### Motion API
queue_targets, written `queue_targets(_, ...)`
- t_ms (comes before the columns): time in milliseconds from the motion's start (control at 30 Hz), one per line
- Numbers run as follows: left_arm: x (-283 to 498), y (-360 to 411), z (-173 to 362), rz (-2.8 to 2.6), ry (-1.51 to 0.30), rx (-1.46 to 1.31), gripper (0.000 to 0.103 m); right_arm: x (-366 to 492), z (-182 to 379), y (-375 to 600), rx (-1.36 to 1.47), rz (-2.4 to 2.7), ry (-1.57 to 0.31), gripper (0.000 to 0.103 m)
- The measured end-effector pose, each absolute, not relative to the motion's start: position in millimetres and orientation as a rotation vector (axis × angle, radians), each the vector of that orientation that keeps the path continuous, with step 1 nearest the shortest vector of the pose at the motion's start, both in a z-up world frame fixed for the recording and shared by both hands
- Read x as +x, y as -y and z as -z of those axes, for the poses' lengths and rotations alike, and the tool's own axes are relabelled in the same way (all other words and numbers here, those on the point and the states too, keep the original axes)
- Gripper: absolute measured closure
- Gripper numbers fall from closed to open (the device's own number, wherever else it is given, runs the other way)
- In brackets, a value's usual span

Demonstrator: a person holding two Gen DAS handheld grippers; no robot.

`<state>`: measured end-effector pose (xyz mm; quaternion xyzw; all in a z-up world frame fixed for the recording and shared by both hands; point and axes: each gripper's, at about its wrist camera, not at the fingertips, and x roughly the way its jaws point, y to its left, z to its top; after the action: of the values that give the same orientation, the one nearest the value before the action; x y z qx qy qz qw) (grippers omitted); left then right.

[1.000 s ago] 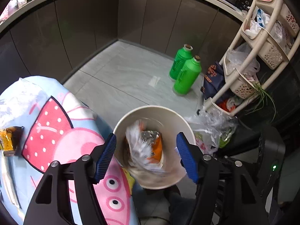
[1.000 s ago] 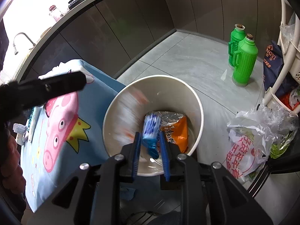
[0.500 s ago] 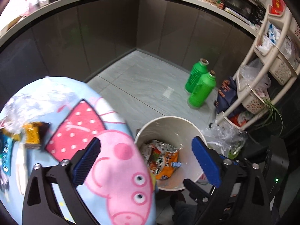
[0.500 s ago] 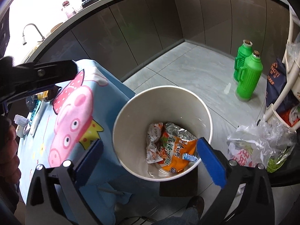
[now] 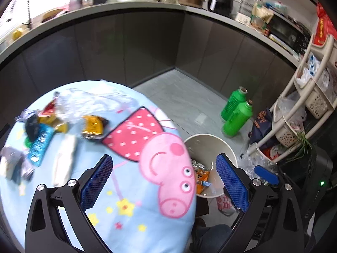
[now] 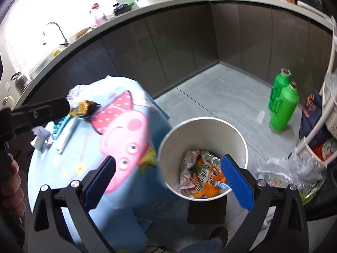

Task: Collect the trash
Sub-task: 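Move both tools back over the table toward the tissue and paper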

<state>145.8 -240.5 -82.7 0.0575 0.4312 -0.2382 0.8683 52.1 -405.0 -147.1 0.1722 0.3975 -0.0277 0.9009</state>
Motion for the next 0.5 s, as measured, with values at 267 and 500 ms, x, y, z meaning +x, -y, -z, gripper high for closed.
queue_targets(267, 125, 171, 54, 0.387, -0.871, 0.037, 0.008, 46, 105, 364, 0.291, -0.021, -0.771, 0.003)
queue_targets(500, 115, 111, 49, 0.296, -0.862, -0.008, 0.008, 49, 86, 318, 0.228, -0.085, -0.759, 0.003)
